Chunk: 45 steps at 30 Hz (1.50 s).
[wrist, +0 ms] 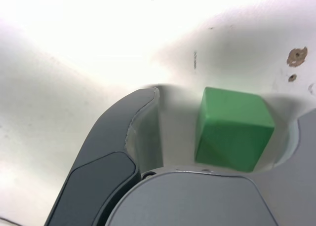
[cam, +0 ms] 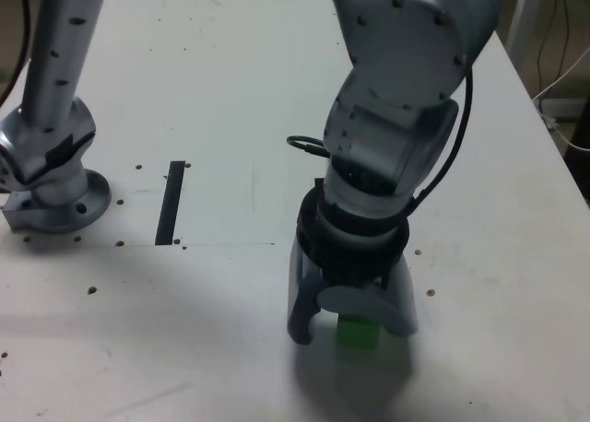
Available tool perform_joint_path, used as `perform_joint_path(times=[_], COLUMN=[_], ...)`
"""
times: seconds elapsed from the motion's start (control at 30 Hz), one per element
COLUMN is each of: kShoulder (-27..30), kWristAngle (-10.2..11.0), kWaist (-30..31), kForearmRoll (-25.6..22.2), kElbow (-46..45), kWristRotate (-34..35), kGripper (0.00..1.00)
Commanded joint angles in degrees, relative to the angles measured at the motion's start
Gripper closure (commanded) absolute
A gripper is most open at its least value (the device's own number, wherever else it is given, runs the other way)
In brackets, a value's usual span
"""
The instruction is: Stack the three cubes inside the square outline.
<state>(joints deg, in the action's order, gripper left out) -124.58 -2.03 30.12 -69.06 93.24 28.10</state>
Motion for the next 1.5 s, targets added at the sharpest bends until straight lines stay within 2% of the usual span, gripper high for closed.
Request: perform_joint_path(times=[0.0,0.3,0.53,0.63,0.77,0.87,1.1,1.37,1.47], kShoulder=[-0.6,-0.8,-0.6,-0.4,0.1,0.5,1.4,5.7,7.6], kWristAngle=[0.4,0.7,2.3,3.1,5.2,5.9,5.6,5.7,6.6], kWaist=[-0.2,-0.5,-0.7,-0.8,-0.8,-0.6,-0.5,-0.5,-0.8], kForearmRoll=[0.4,0.2,0.2,0.4,1.8,2.4,0.9,-6.3,-7.5], kElbow=[0.0,0.6,0.9,1.1,1.2,1.3,1.1,1.9,2.5], kWristRotate=[-0.4,-0.9,-1.2,-1.3,-1.3,-1.3,-1.3,-2.5,-3.1], kGripper=[0.17,0.34,0.45,0.57,0.80,0.89,0.94,0.94,0.94])
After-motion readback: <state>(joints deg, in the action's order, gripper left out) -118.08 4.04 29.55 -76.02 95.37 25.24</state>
